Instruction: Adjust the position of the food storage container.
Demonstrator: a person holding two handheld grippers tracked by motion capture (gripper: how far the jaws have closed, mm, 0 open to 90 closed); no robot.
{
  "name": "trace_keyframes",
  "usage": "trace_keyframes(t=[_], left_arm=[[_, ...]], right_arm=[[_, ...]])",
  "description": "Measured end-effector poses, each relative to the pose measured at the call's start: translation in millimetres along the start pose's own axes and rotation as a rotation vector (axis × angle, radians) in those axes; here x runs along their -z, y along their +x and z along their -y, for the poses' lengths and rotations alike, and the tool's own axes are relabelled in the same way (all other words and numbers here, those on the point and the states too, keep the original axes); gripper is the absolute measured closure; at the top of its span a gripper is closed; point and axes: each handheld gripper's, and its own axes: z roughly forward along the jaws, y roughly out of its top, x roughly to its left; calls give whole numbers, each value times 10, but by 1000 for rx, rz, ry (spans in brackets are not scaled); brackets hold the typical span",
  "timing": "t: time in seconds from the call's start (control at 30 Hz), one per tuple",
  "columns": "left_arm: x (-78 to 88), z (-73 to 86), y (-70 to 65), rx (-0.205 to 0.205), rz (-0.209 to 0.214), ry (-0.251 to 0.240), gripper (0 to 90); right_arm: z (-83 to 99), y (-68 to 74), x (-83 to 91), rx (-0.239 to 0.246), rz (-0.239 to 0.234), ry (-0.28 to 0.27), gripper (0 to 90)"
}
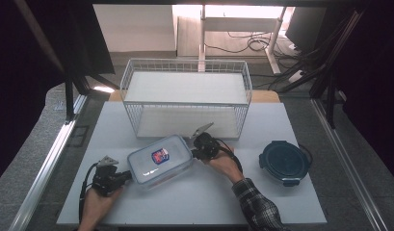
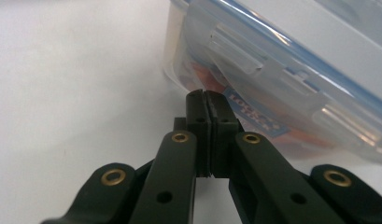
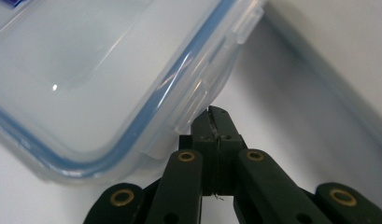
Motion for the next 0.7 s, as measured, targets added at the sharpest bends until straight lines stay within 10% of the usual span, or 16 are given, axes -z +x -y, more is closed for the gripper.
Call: trace_keyframes(t=[0.4, 0.7], left_arm=[[-310, -342, -54, -52, 72, -10, 898], [-381, -378, -239, -114, 132, 9, 899]], right_arm=[[346, -90, 253, -127, 73, -47, 893], [657, 253, 519, -162, 141, -12, 893]])
